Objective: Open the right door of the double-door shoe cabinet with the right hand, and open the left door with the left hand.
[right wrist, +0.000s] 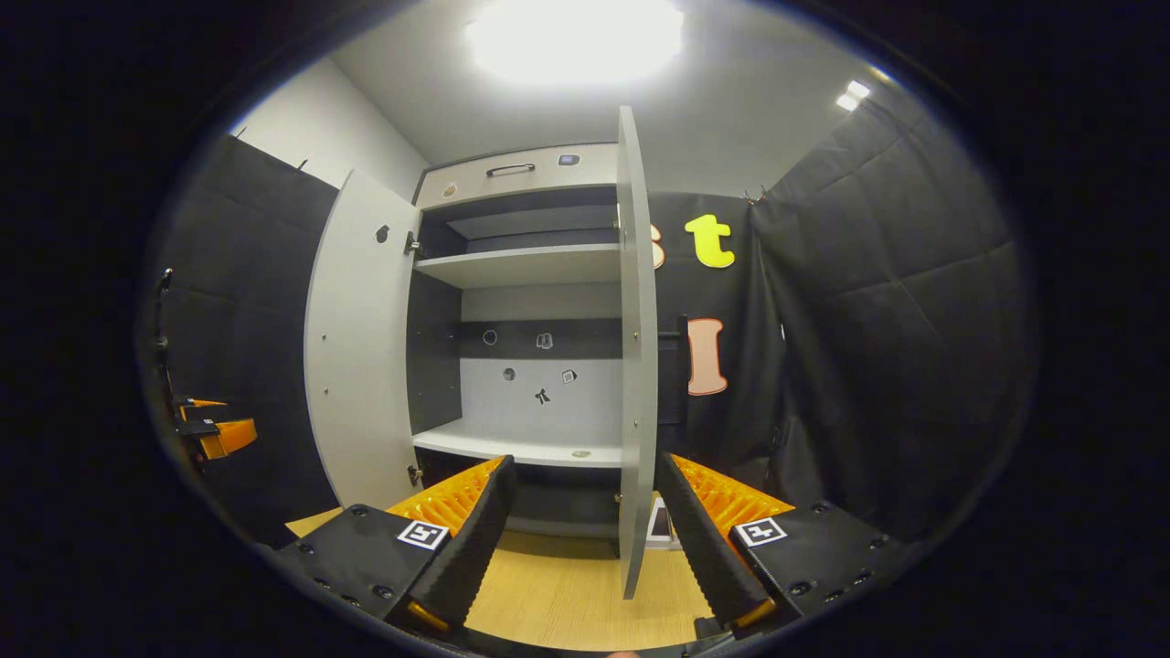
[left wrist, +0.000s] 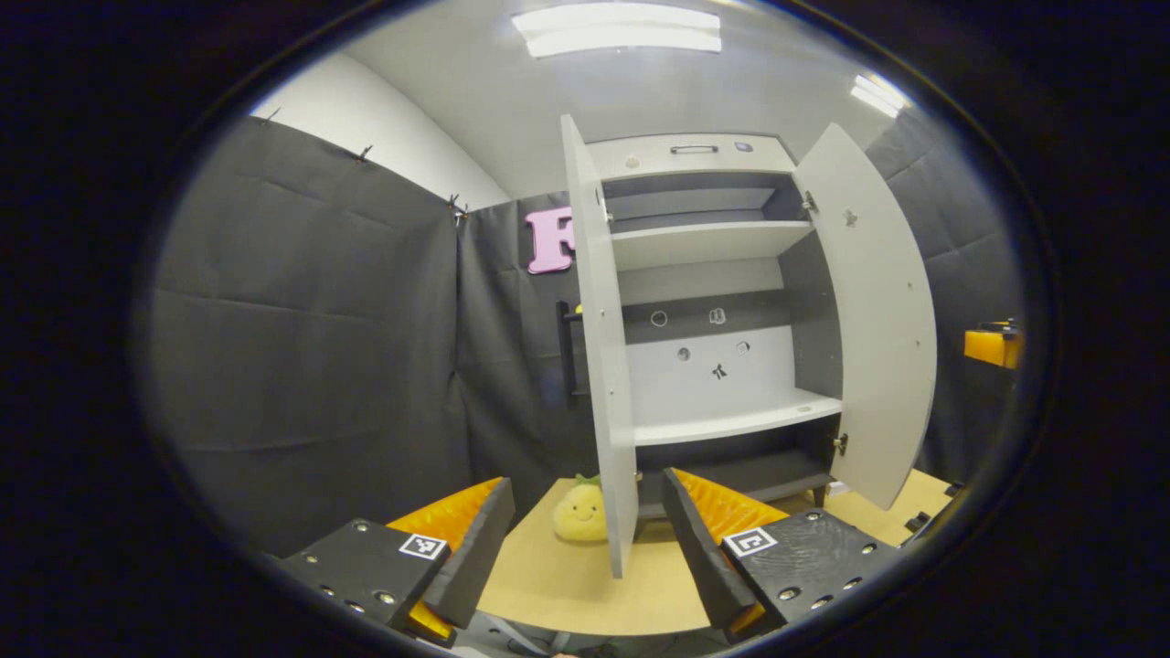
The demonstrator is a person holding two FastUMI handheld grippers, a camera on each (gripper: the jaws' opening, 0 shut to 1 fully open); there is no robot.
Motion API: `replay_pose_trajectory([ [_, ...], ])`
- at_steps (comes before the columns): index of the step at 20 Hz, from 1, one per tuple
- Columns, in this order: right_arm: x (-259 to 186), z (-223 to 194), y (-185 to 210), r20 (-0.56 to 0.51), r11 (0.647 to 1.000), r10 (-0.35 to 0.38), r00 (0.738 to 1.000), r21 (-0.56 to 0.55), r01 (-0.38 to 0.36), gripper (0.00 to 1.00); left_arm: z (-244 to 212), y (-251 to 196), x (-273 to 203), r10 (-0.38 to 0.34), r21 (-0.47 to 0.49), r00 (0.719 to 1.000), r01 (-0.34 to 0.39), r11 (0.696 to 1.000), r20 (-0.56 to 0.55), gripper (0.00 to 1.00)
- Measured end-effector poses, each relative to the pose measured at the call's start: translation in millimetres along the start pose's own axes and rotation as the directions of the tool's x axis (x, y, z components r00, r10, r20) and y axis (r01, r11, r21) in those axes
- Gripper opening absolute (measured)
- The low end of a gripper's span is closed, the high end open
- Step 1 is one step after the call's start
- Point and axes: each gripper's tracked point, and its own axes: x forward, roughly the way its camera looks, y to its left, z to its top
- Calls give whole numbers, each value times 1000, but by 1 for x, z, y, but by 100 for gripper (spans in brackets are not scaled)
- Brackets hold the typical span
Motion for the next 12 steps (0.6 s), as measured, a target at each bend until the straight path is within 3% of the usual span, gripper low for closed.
replay_pose_trajectory([
  [12, -2, 7, -13, 14, 1000, -27, 1000, -16, 27, 98, -4, -8, 4, 2, -2, 1000, -2, 1000, -9, 94],
])
